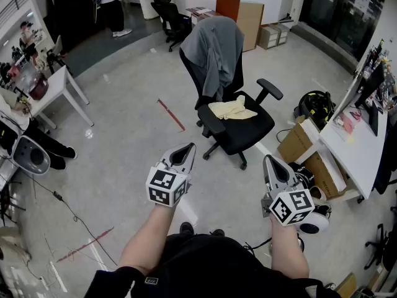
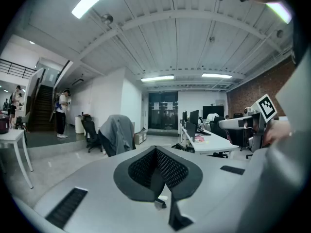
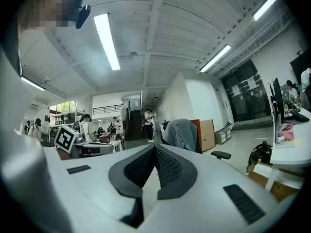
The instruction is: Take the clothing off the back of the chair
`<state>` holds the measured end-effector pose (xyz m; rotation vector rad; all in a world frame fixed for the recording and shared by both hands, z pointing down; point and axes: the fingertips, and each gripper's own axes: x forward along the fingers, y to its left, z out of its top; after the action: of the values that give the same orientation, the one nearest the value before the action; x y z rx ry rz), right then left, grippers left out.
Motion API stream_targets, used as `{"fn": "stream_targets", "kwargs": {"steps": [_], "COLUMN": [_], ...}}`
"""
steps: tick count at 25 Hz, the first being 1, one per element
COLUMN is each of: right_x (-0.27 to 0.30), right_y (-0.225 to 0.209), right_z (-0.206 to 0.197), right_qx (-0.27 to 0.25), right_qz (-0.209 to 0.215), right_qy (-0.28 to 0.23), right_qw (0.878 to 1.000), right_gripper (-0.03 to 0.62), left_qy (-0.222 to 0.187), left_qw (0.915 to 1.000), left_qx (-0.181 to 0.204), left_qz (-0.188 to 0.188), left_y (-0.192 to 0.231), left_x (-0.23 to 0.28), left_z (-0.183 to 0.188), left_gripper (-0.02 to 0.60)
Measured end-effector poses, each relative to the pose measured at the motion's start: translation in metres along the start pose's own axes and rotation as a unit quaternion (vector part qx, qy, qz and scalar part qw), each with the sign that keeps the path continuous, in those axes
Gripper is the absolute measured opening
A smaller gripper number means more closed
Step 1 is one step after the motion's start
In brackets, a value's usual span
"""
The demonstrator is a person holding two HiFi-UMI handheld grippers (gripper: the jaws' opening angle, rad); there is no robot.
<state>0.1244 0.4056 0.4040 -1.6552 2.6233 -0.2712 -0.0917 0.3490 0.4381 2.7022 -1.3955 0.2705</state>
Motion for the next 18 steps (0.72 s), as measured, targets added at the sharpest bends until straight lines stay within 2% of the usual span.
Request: {"fn": "stream_targets", "kwargs": {"steps": [11,18], "right_x": [-0.005,-0.022], "right_y": [0.011,0.003], "right_z": [0.014,0.005], "right_qx": [-0.027,0.011], "right_qz": [0.007,0.021], "right_qy": [-0.017,-0.025], "right_qw": [0.999,0.999], "right_gripper": [0.012,0.012], "left_qy": [-0.017,-0.025], "left_qw": [0.9997,0.9996], "left_qx": [0.017,0.013], "left_qz": [-0.006,0.004], "left_y": [-0.002,-0.011], "left_x": [-0.003,-0.003], "left_z": [0.018,0.019], "left_gripper": [0.002,0.002]}}
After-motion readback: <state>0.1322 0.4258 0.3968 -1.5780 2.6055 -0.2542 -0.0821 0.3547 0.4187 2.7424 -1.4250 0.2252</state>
